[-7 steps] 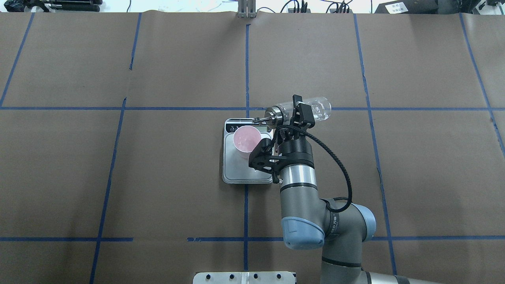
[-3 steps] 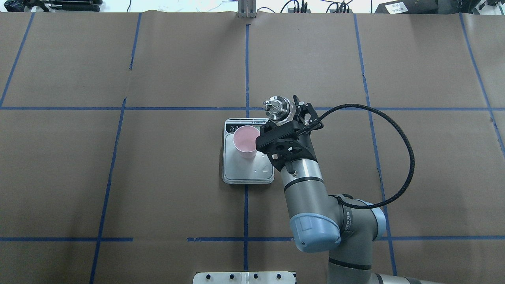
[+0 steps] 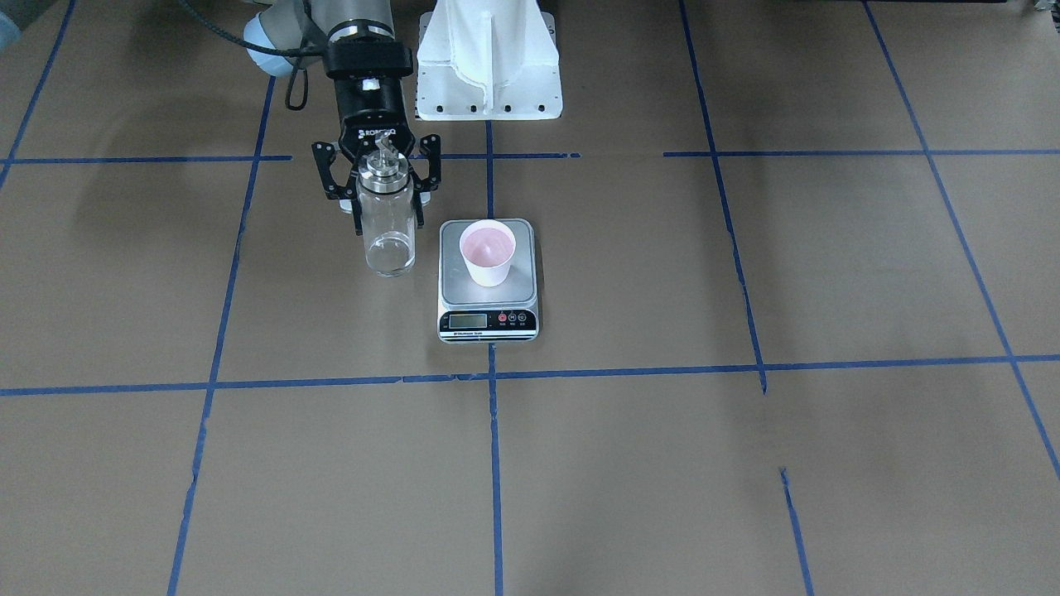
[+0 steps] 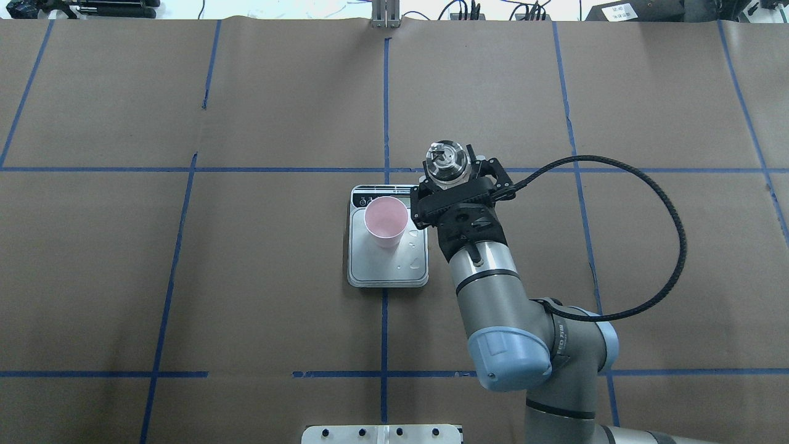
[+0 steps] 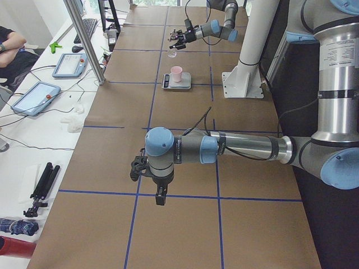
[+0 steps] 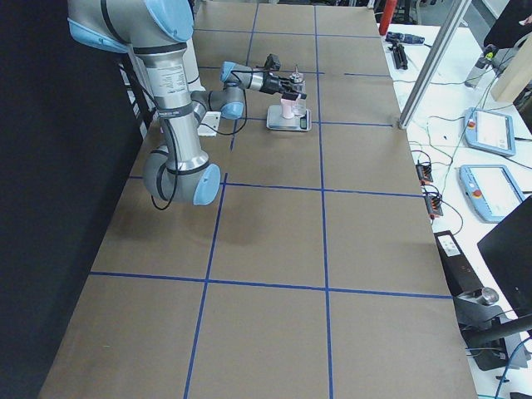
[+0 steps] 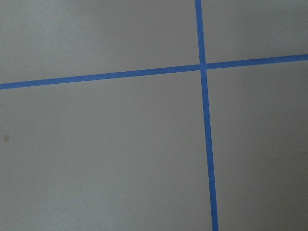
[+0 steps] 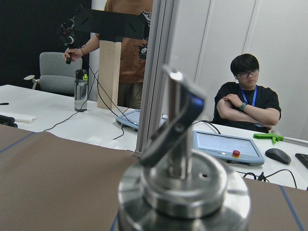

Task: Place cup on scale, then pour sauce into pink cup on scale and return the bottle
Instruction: 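Tilt the bottle back upright with the right gripper, then carry the bottle back to its starting spot and lower it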

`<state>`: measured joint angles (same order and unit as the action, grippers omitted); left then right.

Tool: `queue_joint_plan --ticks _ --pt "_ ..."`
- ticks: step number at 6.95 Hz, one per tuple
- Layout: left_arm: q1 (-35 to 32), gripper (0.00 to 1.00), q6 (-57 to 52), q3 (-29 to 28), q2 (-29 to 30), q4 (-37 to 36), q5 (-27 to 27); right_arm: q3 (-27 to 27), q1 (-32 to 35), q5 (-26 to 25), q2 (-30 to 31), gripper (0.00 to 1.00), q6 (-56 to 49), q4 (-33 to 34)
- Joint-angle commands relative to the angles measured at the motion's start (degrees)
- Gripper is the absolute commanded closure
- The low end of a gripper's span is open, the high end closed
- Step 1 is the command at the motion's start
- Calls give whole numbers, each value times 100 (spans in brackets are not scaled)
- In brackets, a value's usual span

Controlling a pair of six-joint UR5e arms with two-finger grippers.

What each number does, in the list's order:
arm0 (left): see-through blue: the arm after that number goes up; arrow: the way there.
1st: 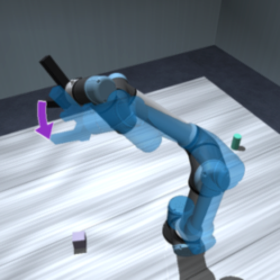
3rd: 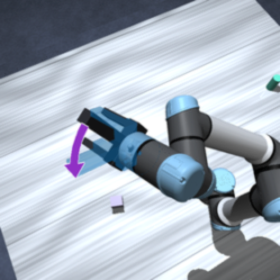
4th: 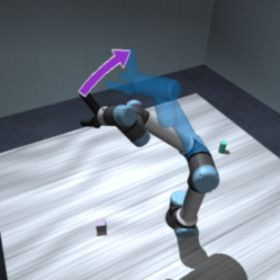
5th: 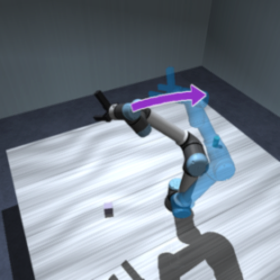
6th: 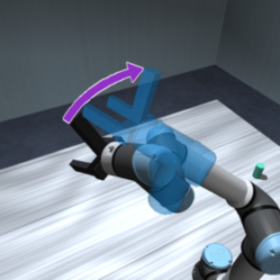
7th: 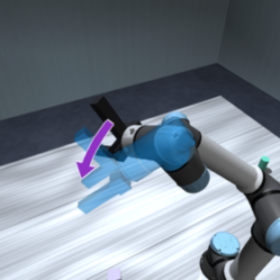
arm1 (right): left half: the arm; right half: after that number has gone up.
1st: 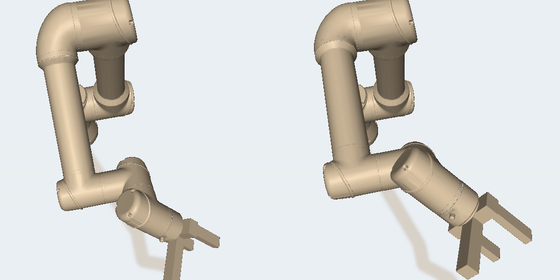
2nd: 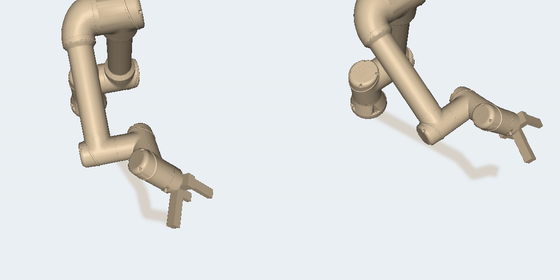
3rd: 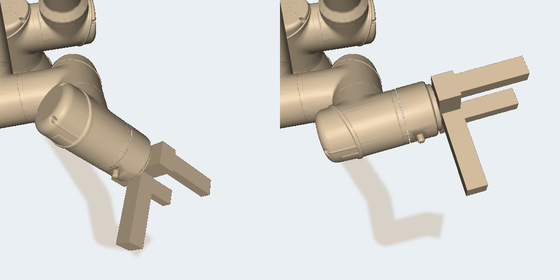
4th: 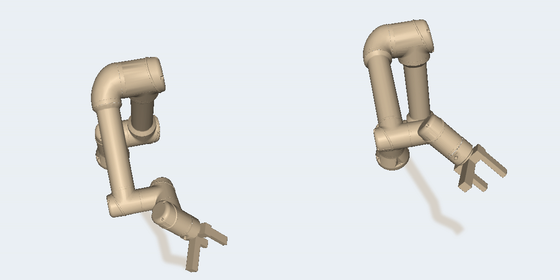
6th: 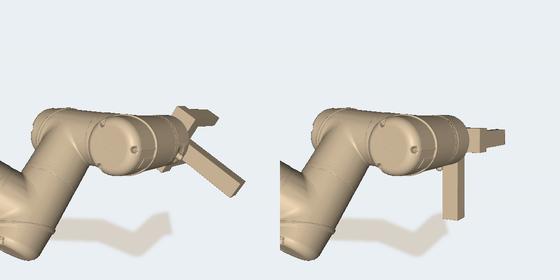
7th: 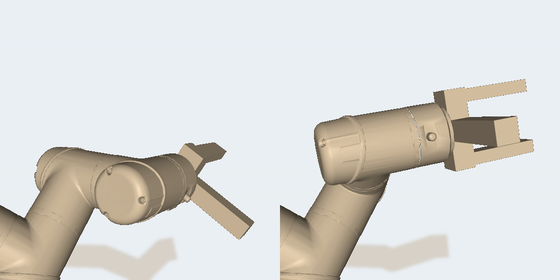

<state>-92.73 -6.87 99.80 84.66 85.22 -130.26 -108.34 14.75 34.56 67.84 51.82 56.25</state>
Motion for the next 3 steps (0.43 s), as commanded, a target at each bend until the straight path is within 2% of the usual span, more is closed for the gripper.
queue_joint_plan --ticks 1,3 --pt "0 0 -7 -22 -19 -6 -8 -99 98 364 412 100 512 0" --pt "0 0 2 -48 -37 -15 -8 -108 693 1739 755 100 853 0"
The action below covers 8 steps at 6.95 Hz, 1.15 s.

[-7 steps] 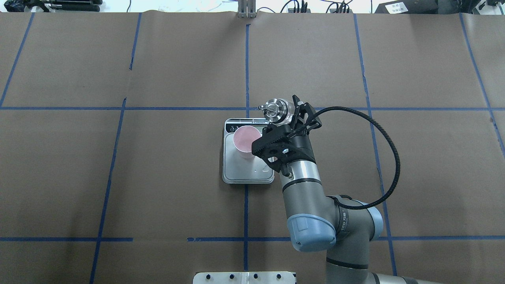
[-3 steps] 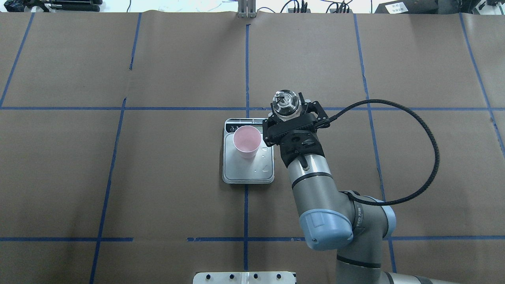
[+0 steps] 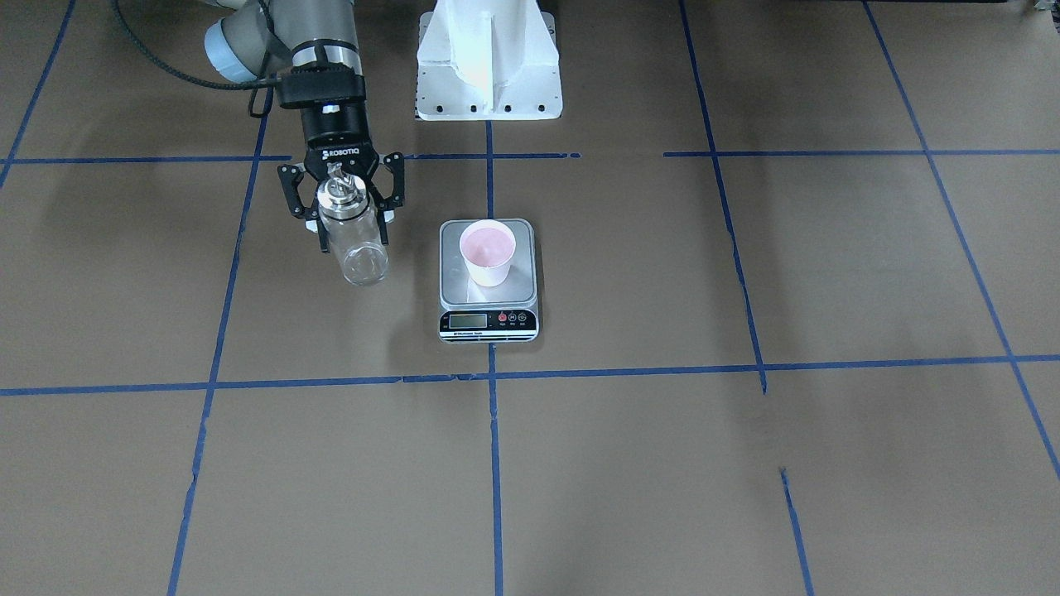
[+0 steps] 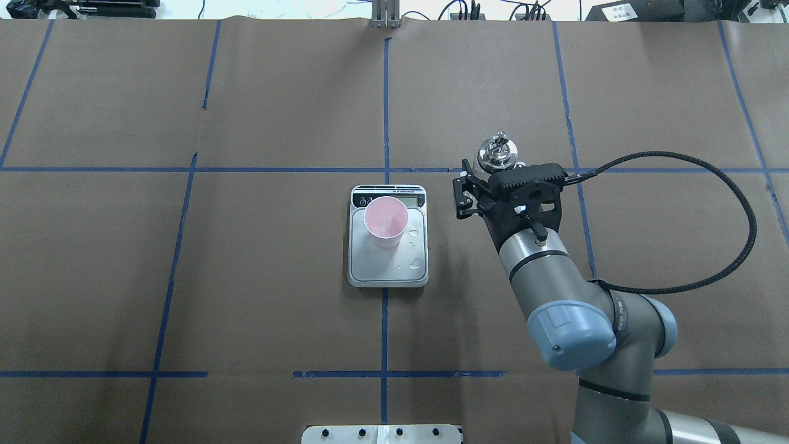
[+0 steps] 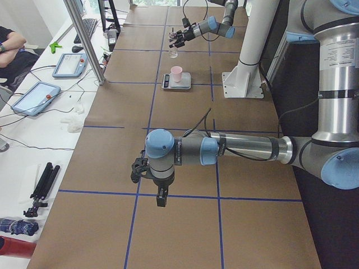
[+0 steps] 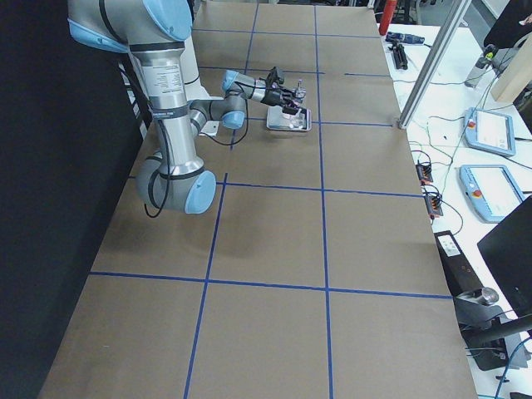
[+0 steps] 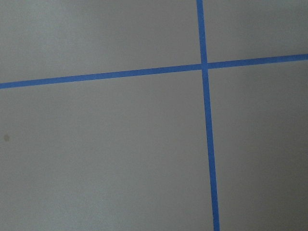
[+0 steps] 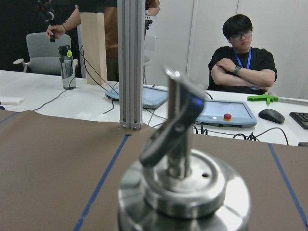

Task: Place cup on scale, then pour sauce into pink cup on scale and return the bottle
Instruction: 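Carry the bottle back to its starting spot and lower it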

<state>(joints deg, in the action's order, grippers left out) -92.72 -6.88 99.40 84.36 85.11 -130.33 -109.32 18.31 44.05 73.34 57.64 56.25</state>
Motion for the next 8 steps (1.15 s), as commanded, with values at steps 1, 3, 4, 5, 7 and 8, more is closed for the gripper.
queue_joint_plan --ticks 1,3,4,5,7,8 --pt "0 0 3 0 -7 5 -1 -1 461 1137 425 100 805 0" --pt "0 0 3 -8 -7 14 -1 77 454 1351 1178 100 1319 -783" --pt "0 0 3 -9 -7 14 -1 104 454 1439 1757 100 1320 -1548" --pt "0 0 3 0 10 23 -1 113 454 1387 2006 100 1320 -1712" --pt "0 0 3 9 10 23 -1 384 436 696 1983 100 1320 -1723" --pt "0 0 3 9 10 23 -1 394 436 423 1974 100 1320 -1723"
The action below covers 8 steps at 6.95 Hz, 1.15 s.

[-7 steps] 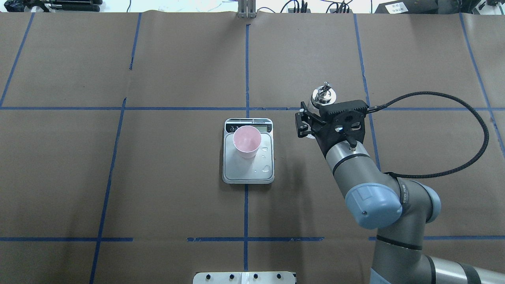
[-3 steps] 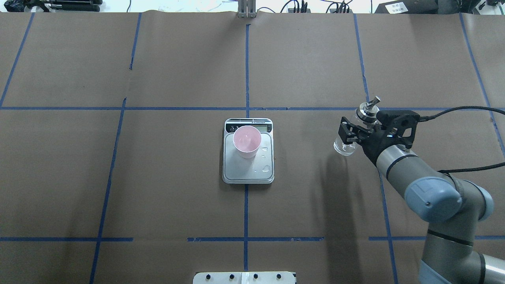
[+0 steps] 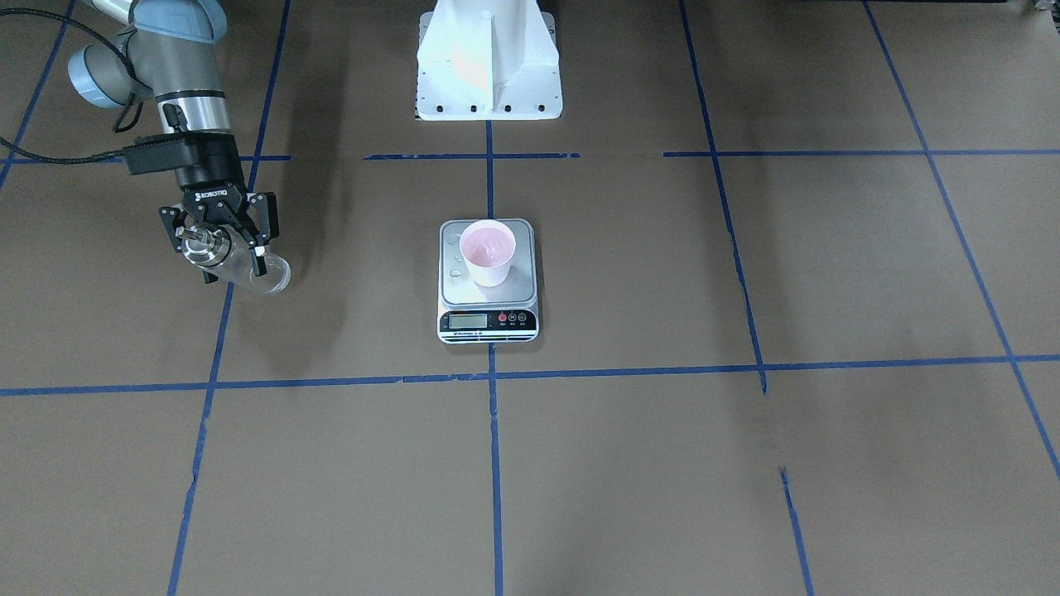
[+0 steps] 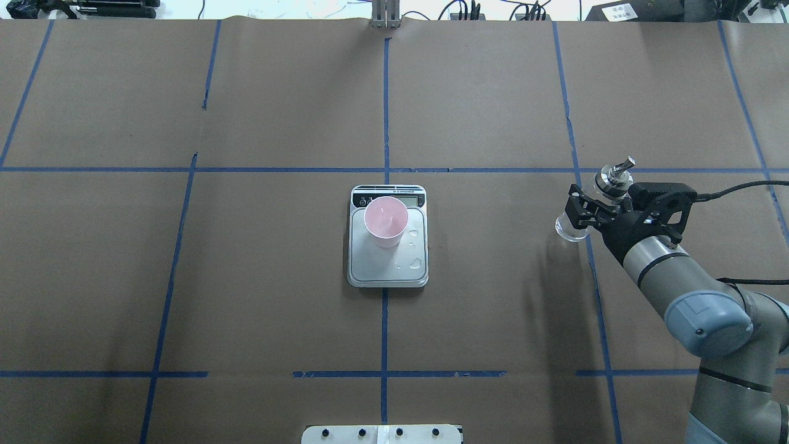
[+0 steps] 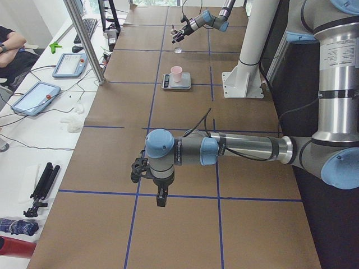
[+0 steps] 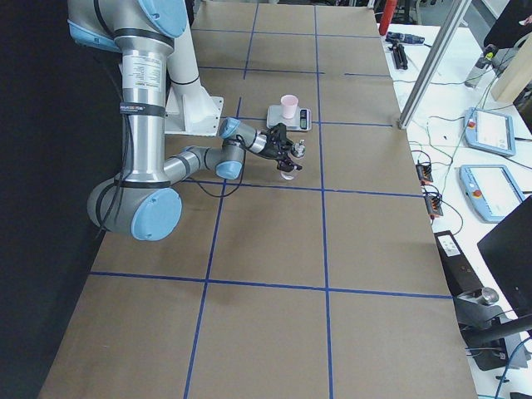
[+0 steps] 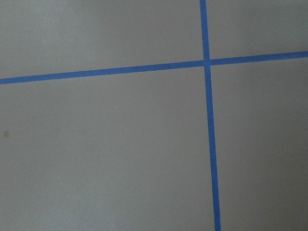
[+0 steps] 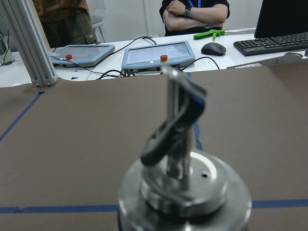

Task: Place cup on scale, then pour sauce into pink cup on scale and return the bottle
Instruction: 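Carry the bottle back to its starting spot and lower it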

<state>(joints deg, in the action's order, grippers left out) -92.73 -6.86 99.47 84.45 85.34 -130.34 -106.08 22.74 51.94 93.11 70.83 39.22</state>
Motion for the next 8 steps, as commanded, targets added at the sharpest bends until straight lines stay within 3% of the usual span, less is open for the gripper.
queue_joint_plan --ticks 1,6,8 --pt "0 0 0 11 1 9 0 96 -32 -674 -21 100 1 -11" --pt "0 0 0 -7 36 9 0 395 -383 -1054 -82 100 -43 -11" --pt "0 0 0 -7 36 9 0 439 -480 -1134 -126 93 -43 -11"
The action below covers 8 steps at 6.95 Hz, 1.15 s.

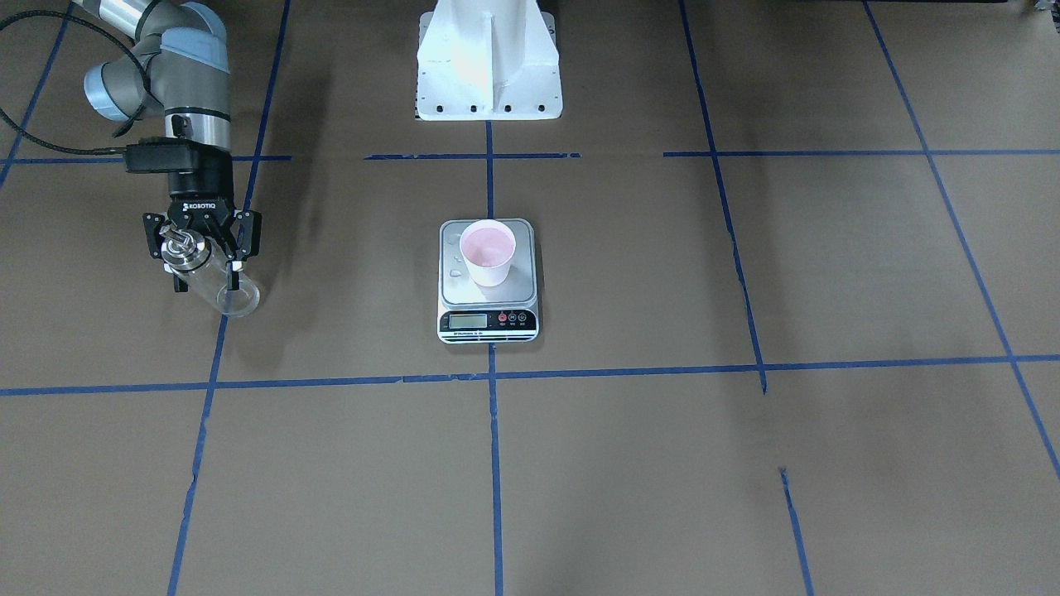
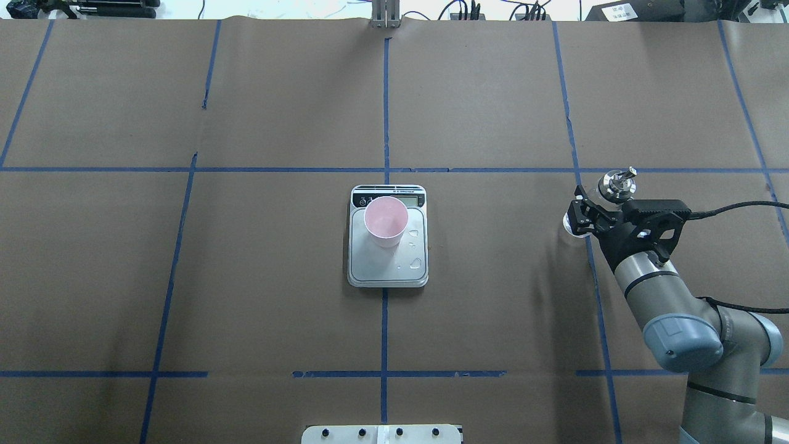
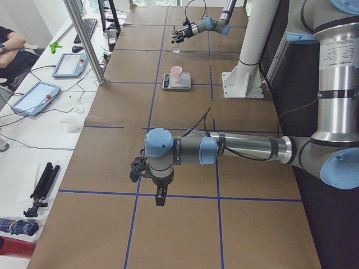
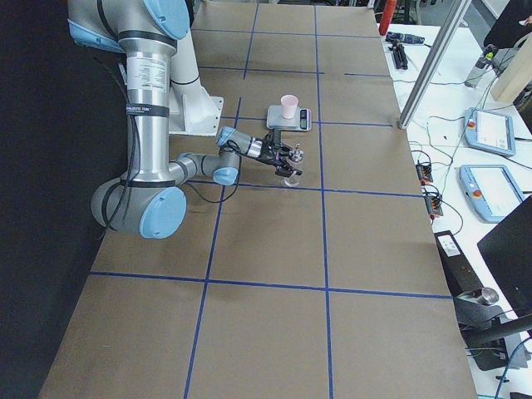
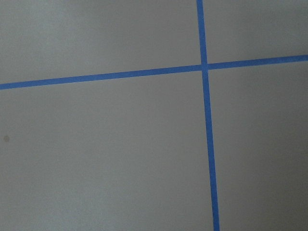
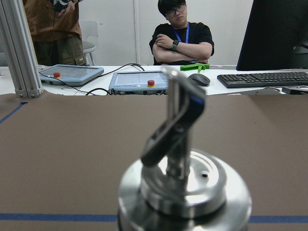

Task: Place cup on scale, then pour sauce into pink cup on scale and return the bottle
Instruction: 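Carry the bottle back to its starting spot and lower it, then hold the right gripper on the set-down bottle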

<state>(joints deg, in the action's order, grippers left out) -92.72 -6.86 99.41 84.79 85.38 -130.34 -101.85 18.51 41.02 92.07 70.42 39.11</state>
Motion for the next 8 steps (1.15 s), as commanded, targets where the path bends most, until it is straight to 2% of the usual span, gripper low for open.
queue_joint_plan --ticks 1,3,4,6,7,8 --pt "0 0 0 -1 2 -4 0 59 -93 -50 -83 86 -2 0" --pt "0 0 0 -9 2 5 0 104 -111 -50 -101 78 -10 0" --pt "0 0 0 -9 2 5 0 121 -120 -163 -101 71 -19 0" --pt "0 0 0 -1 2 5 0 130 -146 -235 -101 47 -10 -9" --pt "0 0 0 -1 11 5 0 130 -155 -235 -101 40 -19 -9" --pt "0 0 0 -9 20 5 0 139 -155 -235 -101 38 -28 -9"
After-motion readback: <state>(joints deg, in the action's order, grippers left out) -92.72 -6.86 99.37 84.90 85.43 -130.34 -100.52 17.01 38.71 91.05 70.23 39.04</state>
